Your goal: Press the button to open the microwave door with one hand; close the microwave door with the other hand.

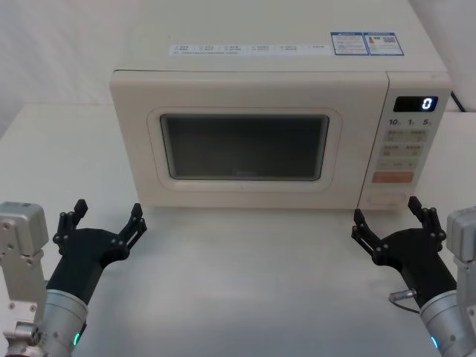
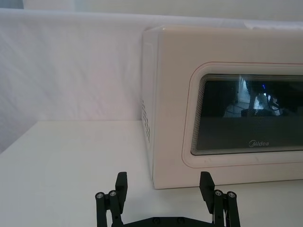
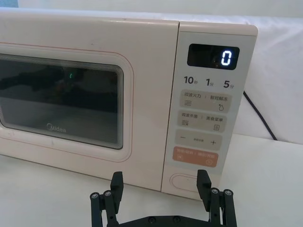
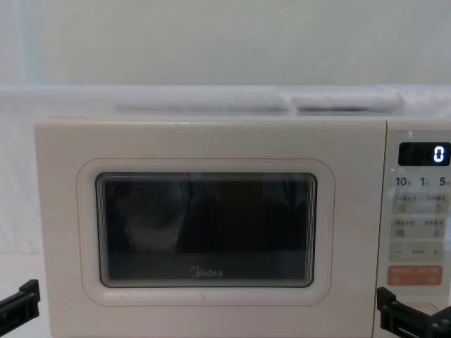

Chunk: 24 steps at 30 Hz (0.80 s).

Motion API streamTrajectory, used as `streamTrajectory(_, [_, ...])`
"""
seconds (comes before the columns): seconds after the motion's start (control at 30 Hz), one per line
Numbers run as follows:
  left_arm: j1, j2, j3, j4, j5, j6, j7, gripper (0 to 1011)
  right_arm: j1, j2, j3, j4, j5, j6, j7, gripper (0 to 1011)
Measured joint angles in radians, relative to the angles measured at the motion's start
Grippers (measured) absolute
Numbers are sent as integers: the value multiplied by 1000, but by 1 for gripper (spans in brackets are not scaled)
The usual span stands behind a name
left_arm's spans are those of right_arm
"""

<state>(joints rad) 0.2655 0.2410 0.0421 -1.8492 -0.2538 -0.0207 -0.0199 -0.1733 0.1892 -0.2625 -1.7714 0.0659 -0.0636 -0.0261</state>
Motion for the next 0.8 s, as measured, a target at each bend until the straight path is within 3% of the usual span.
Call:
streamTrajectory(0.13, [0, 0, 0, 0, 0, 0, 0, 1001, 0, 0, 0, 0, 0, 0, 0, 960])
streamTrajectory(0.4, [0, 0, 0, 0, 0, 0, 0, 1001, 0, 0, 0, 0, 0, 0, 0, 762])
streamTrajectory(0.43, [0, 0, 0, 0, 0, 0, 0, 1001, 0, 0, 0, 0, 0, 0, 0, 696])
streamTrajectory(0.8, [0, 0, 0, 0, 0, 0, 0, 1001, 0, 0, 0, 0, 0, 0, 0, 361])
